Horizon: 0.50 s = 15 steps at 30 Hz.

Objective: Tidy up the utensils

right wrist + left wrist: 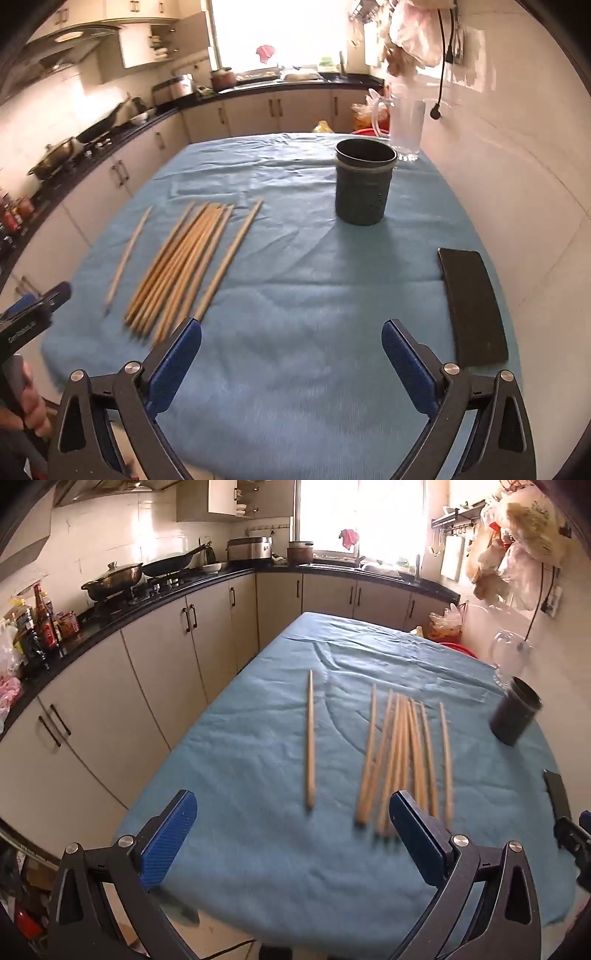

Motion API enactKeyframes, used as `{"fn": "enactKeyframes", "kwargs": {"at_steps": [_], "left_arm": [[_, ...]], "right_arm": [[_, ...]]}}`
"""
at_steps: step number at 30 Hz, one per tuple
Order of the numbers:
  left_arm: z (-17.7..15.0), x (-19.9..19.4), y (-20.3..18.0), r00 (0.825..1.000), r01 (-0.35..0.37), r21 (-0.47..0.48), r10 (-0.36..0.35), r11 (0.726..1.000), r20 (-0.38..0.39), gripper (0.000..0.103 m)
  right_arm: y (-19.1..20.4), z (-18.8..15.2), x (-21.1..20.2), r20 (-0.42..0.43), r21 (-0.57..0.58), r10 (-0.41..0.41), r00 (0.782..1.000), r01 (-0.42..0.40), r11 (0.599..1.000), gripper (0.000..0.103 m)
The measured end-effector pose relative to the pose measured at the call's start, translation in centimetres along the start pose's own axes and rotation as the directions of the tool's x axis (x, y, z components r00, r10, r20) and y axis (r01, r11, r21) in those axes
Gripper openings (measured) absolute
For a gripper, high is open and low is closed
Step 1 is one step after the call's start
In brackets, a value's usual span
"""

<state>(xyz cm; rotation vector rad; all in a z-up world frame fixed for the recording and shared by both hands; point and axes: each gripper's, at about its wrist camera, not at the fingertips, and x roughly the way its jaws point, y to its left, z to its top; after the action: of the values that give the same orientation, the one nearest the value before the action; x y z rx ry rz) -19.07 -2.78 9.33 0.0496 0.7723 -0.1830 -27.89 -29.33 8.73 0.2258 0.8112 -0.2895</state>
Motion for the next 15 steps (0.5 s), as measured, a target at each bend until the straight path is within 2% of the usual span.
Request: {"fn": "enactKeyframes", "kwargs": {"at_steps": [5,8,11,15], "left_arm": [[-1.3,-1.9,-1.8,0.999,-0.008,0.035,0.007,0.999,0.035,0.103],[-2.0,-1.5,-2.5,1.0,0.001,0.028,-0.001,1.0,-0.007,0.103],[-2.7,-1.0,-3.7,1.0,0.015,0.043,-0.014,0.999,-0.028,0.103],[-3.0,-0.9,-5.3,0.999,0.031,0.072,-0.029,0.997,-0.027,0.103]], "right_arm": [[0.3,-1.8,-2.1,0.002,-0.038,0.013,1.0,-0.013,0.999,0.1],[0.0,-2.0,-2.4,-0.019,-0.053,0.023,1.0,-0.024,0.998,0.099],[-0.6,-1.6,-3.0,0.006,-0.046,0.014,1.0,-0.013,0.999,0.099],[-1.0,-1.8,-2.9,-0.006,-0.06,0.018,1.0,-0.018,0.998,0.099]]}}
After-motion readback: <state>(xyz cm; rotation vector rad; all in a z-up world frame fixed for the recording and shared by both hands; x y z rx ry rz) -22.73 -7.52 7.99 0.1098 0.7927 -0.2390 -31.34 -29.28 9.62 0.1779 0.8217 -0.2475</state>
